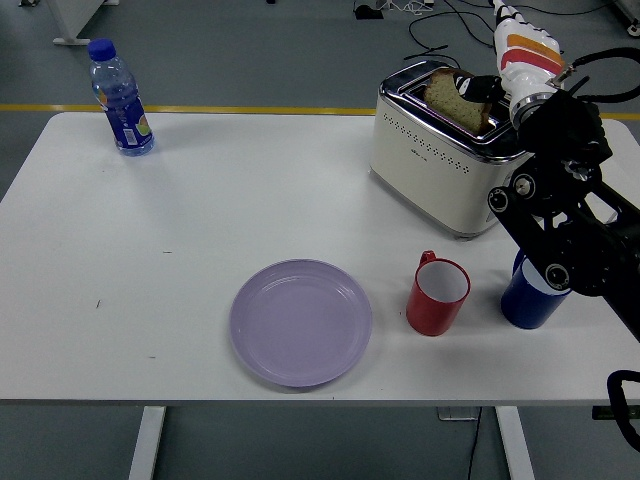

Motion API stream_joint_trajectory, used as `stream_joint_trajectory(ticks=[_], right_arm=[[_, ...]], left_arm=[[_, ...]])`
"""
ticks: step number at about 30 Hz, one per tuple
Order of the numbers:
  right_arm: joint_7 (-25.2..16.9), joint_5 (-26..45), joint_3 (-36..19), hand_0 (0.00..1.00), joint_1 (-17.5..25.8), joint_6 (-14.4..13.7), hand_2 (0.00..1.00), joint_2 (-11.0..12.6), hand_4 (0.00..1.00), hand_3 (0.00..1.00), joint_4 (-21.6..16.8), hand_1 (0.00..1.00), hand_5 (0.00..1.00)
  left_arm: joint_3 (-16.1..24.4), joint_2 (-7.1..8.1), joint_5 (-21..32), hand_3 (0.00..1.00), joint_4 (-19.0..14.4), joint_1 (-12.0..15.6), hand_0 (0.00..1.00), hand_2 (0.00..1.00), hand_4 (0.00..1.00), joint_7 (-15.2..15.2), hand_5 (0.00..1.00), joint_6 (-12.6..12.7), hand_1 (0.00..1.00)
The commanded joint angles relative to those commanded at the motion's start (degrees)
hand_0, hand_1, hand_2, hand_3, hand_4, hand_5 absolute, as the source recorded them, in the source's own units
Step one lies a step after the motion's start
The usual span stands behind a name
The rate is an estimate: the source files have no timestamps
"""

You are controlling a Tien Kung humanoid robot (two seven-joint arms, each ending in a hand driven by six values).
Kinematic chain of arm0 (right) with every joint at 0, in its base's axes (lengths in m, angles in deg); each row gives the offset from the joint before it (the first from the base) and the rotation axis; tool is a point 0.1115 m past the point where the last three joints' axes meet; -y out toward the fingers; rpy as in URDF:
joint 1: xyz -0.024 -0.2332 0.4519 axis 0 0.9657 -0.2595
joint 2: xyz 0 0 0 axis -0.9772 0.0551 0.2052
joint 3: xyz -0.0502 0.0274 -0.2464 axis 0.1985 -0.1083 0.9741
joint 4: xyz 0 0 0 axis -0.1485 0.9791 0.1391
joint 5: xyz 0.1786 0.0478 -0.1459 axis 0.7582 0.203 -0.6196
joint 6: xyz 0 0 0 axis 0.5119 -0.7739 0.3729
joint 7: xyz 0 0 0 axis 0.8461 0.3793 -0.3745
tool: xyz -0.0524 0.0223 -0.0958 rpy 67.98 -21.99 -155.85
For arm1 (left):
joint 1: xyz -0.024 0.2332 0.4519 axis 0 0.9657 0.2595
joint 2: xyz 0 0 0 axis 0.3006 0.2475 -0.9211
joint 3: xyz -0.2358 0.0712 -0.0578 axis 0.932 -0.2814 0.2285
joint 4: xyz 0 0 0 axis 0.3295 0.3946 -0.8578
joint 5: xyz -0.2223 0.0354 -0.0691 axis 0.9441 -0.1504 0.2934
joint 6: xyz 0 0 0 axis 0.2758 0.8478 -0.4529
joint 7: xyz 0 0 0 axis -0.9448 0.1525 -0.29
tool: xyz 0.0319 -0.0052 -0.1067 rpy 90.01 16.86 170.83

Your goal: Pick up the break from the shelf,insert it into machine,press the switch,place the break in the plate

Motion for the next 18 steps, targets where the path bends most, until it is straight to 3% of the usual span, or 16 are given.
stream_joint_trajectory(ticks=[1, 4, 6, 7, 12, 13, 18], right_arm=[[-0.1, 0.7, -0.5, 0.82, 0.8, -1.7, 0.906, 0.7, 0.579, 0.971, -0.9, 0.773, 0.162], [-0.5, 2.3, -1.7, 0.82, 2.9, -6.0, 0.906, 2.4, 0.579, 0.971, -3.1, 0.773, 0.162], [-1.3, 4.8, -3.3, 0.82, 5.6, -8.2, 0.906, 4.8, 0.579, 0.971, -5.8, 0.773, 0.162], [-1.6, 6.3, -3.8, 0.474, 6.7, -8.7, 0.566, 5.7, 0.527, 0.846, -6.8, 0.494, 0.191], [-2.9, 10.7, -5.5, 0.474, 10.3, -9.9, 0.566, 8.4, 0.527, 0.846, -9.8, 0.494, 0.191], [-3.5, 12.7, -5.8, 0.321, 11.8, -10.2, 0.439, 9.5, 0.523, 0.76, -11.1, 0.346, 0.228], [-4.5, 17.3, -6.8, 0.321, 16.7, -9.9, 0.439, 13.3, 0.523, 0.76, -15.2, 0.346, 0.228]], left_arm=[[0.0, 0.01, 0.1, 0.598, 0.0, 0.0, 0.656, 0.591, 0.333, 0.0, 0.938, 0.0, 0.593], [0.0, 0.01, 0.2, 0.598, 0.0, 0.1, 0.656, 0.591, 0.333, 0.0, 0.938, 0.0, 0.593], [0.0, 0.05, 0.2, 0.598, 0.0, 0.1, 0.656, 0.591, 0.333, -0.1, 0.938, 0.0, 0.593], [0.0, 0.06, 0.3, 0.599, 0.0, 0.1, 0.656, 0.59, 0.331, -0.1, 0.938, 0.0, 0.592], [0.2, 0.04, 0.1, 0.599, 0.0, 0.1, 0.656, 0.59, 0.331, -0.1, 0.938, 0.0, 0.592], [0.2, 0.03, 0.1, 0.6, 0.0, 0.1, 0.655, 0.591, 0.331, -0.2, 0.936, 0.0, 0.592], [0.5, 0.0, -0.1, 0.6, 0.0, 0.3, 0.655, 0.591, 0.331, -0.3, 0.936, 0.1, 0.592]])
